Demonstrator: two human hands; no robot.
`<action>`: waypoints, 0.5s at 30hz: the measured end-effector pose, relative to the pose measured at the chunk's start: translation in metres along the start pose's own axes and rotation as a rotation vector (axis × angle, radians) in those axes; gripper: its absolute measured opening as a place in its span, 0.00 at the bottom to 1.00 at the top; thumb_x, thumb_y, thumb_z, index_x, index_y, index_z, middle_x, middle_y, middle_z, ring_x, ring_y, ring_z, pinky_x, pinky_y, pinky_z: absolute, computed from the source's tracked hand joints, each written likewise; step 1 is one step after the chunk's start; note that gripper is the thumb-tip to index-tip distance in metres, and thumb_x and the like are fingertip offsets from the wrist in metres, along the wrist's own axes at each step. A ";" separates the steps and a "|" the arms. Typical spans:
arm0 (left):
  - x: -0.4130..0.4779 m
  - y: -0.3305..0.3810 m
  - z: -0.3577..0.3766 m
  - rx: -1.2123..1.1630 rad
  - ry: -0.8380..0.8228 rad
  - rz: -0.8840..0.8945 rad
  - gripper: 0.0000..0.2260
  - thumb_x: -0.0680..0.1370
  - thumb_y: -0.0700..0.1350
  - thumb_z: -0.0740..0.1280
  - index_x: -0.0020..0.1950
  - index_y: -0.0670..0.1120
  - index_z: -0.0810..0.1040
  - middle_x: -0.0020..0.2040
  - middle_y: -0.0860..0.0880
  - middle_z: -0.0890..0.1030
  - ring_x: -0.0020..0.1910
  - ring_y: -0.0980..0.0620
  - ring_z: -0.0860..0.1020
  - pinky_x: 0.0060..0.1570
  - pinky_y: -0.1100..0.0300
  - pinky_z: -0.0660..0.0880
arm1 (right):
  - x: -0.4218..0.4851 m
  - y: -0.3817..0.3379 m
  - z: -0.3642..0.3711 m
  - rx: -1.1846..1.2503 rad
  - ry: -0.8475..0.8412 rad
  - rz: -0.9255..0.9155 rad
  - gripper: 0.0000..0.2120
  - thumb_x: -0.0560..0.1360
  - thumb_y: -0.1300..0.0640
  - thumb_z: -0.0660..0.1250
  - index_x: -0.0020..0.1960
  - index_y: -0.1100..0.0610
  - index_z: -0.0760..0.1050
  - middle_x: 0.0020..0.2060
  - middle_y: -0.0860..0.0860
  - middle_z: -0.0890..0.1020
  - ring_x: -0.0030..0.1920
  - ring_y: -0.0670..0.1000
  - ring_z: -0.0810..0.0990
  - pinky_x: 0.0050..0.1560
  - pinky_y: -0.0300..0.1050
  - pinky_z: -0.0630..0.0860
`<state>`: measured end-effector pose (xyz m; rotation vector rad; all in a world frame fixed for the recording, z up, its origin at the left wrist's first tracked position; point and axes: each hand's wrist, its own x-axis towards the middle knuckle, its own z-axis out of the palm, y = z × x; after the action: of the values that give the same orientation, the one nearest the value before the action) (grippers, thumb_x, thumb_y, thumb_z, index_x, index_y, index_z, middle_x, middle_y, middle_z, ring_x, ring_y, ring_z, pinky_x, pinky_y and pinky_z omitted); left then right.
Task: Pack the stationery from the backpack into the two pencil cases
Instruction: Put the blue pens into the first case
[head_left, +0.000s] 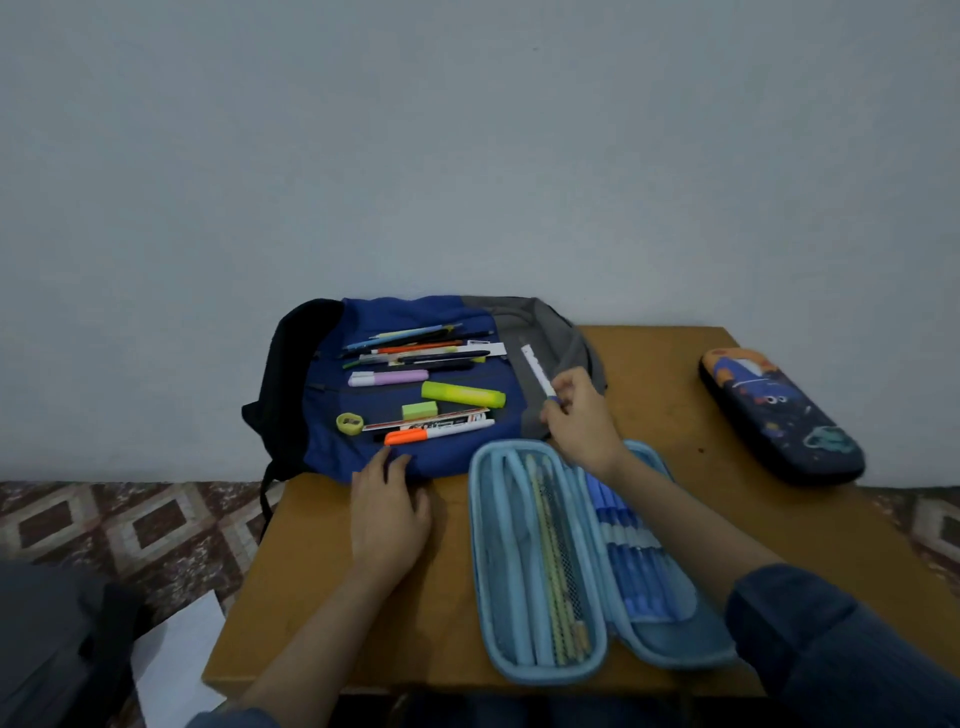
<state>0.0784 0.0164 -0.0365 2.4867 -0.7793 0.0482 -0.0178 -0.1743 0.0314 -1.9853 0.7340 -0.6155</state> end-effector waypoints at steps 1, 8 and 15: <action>-0.004 0.013 0.000 -0.047 -0.008 0.024 0.21 0.78 0.45 0.62 0.71 0.45 0.66 0.74 0.45 0.61 0.73 0.45 0.59 0.73 0.51 0.56 | -0.003 0.003 -0.006 -0.024 0.026 -0.007 0.04 0.79 0.60 0.60 0.48 0.59 0.65 0.38 0.53 0.73 0.35 0.49 0.70 0.36 0.42 0.68; -0.032 0.093 0.012 -0.141 -0.223 0.282 0.20 0.79 0.49 0.60 0.71 0.51 0.64 0.76 0.49 0.54 0.75 0.49 0.54 0.72 0.54 0.57 | -0.021 0.011 -0.039 0.107 0.040 -0.114 0.06 0.79 0.55 0.60 0.47 0.55 0.75 0.25 0.48 0.68 0.23 0.42 0.65 0.27 0.39 0.66; -0.046 0.108 0.041 0.032 -0.426 0.562 0.23 0.81 0.55 0.53 0.76 0.52 0.55 0.77 0.52 0.52 0.76 0.52 0.48 0.75 0.54 0.46 | -0.024 0.022 -0.074 -0.012 0.111 -0.042 0.12 0.71 0.62 0.72 0.34 0.50 0.73 0.29 0.47 0.76 0.31 0.45 0.73 0.35 0.42 0.73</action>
<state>-0.0228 -0.0547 -0.0289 2.2519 -1.6452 -0.2786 -0.0897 -0.2097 0.0440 -1.9941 0.7666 -0.7530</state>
